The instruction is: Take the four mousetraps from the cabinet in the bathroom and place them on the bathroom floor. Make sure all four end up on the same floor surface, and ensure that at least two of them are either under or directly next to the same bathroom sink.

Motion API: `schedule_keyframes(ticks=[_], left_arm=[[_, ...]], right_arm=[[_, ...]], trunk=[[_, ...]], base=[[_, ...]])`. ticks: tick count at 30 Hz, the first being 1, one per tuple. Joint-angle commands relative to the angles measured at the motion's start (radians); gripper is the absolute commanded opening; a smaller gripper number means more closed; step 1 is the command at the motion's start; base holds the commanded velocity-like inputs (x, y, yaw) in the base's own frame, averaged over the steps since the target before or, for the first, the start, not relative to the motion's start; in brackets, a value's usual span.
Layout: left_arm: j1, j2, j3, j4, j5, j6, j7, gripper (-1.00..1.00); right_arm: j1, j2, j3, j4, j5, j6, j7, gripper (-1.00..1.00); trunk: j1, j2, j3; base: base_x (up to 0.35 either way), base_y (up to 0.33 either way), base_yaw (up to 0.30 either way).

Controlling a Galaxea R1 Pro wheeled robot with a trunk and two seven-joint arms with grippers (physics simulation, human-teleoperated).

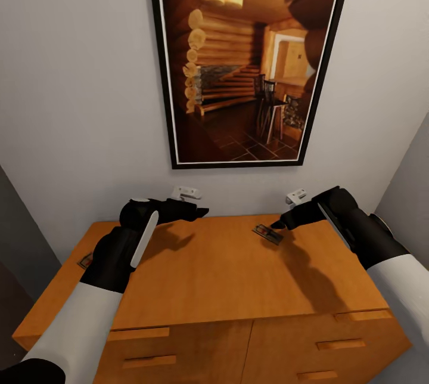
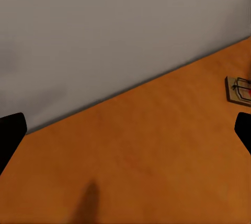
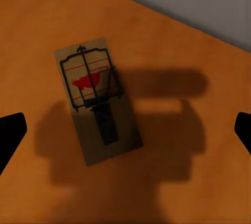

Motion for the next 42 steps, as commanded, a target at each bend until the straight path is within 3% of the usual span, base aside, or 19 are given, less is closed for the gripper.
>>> schedule_keyframes(ticks=[1,14,24,42], left_arm=[[-0.001,0.0,0.0,0.0,0.006,0.006,0.002,1.0],[-0.001,0.0,0.0,0.002,0.006,0.006,0.003,1.0],[-0.001,0.0,0.0,0.004,0.005,0.006,0.003,1.0],[-0.001,0.0,0.0,0.005,0.006,0.006,0.004,1.0]], right_arm=[[-0.001,-0.001,0.002,-0.001,0.007,0.002,0.006,1.0],[-0.001,0.003,-0.005,-0.001,0.006,0.002,0.007,1.0],[-0.001,0.007,-0.034,-0.002,0.013,0.002,0.004,1.0],[-0.001,0.013,-0.039,-0.001,0.015,0.002,0.001,1.0]], trunk=[[0.0,-0.001,-0.001],[0.0,-0.001,-0.001],[0.0,-0.001,-0.001],[0.0,-0.001,-0.001]], base=[[0.0,-0.007,0.0],[0.0,-0.002,0.0],[0.0,0.0,0.0],[0.0,0.0,0.0]])
